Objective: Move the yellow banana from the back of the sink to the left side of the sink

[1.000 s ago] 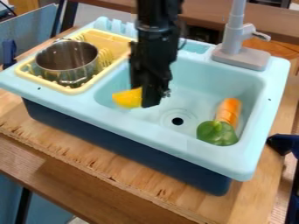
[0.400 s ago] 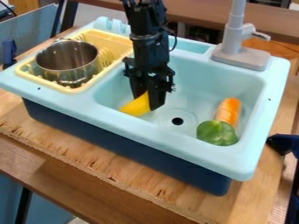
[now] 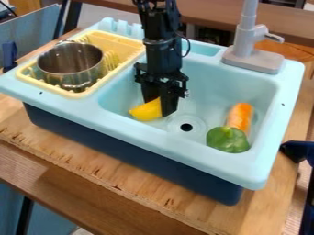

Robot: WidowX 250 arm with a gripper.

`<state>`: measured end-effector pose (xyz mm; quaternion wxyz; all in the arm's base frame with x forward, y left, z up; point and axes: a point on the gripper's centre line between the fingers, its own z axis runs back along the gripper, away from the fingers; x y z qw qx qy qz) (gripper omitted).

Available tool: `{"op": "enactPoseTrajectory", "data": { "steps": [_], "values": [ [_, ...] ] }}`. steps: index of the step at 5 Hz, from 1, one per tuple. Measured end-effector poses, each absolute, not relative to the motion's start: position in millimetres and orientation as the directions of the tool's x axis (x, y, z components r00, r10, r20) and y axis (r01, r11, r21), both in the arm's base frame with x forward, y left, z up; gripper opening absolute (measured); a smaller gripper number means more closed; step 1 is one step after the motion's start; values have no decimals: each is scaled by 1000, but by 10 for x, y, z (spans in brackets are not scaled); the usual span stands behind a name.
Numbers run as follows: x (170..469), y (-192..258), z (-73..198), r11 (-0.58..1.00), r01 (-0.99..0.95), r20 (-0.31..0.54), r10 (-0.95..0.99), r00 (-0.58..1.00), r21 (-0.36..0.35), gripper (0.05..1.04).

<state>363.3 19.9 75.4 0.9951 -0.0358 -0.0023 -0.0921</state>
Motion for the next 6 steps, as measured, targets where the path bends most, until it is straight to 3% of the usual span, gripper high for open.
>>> {"op": "enactPoseTrajectory", "data": {
  "steps": [1,2,3,4,5,6],
  "values": [
    [3575,221,752,980,199,-40,-199,979,-17,832],
    [3547,181,858,982,187,-44,-186,982,23,1002],
    [3512,164,1183,987,158,21,-159,987,30,999],
    [3443,172,1313,989,138,17,-139,990,45,999],
    [3239,155,1732,994,103,52,-105,993,42,999],
    [2882,106,1865,998,-17,-108,11,994,-53,999]
  ]
}}
